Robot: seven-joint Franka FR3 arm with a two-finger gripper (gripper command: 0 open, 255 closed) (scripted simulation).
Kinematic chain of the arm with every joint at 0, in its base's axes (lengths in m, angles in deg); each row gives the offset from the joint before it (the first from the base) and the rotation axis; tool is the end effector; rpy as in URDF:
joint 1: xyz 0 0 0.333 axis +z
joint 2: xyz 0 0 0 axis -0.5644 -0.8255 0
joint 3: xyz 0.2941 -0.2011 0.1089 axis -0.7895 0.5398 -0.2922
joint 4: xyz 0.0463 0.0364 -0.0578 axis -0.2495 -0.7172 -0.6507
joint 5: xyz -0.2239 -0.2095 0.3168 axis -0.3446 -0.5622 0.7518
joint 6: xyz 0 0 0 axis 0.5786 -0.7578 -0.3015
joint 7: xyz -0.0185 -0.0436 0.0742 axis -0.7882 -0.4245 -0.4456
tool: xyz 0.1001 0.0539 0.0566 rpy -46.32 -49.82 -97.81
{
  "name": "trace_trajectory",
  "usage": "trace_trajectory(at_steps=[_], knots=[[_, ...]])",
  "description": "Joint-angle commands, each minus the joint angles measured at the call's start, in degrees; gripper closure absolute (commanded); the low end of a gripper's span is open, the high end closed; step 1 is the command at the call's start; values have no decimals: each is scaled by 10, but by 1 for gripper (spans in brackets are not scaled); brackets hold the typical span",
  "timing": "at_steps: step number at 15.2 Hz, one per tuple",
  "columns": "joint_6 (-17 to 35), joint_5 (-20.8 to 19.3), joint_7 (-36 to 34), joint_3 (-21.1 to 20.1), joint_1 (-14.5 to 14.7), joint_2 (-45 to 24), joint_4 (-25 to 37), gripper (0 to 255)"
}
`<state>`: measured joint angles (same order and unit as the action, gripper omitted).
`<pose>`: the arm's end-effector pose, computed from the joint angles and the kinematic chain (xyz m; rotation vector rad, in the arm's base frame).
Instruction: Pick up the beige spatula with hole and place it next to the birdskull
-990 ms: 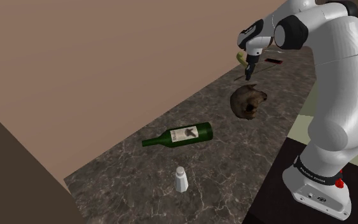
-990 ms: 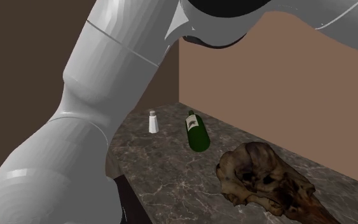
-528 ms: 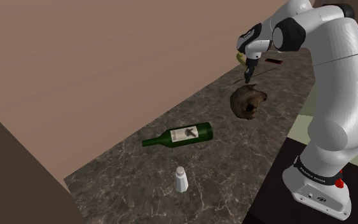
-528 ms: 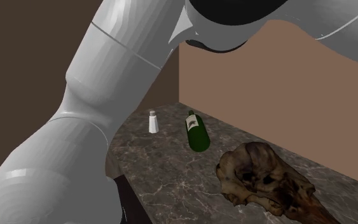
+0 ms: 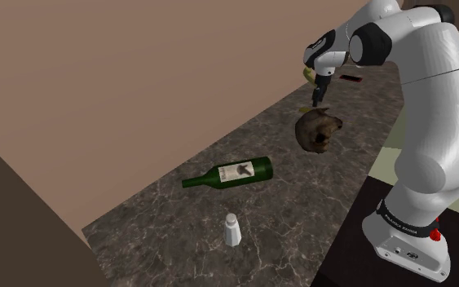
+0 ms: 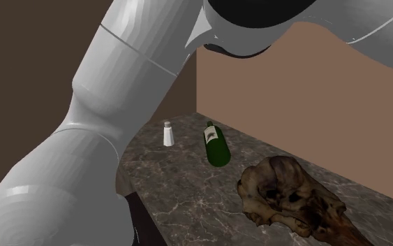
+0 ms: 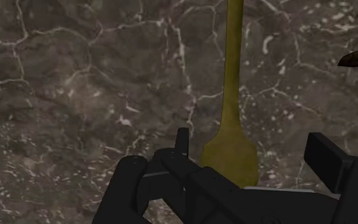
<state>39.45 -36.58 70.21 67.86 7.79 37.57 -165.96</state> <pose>0.5227 -0.5506 0.2981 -3.0987 -0.0524 0.0400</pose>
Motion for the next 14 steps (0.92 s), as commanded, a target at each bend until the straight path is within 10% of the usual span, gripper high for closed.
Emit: trace_trajectory(at_steps=[1, 14], knots=[[0, 0, 0, 0, 0, 0, 0, 0], [-58, -15, -9, 9, 2, 28, 32, 0]])
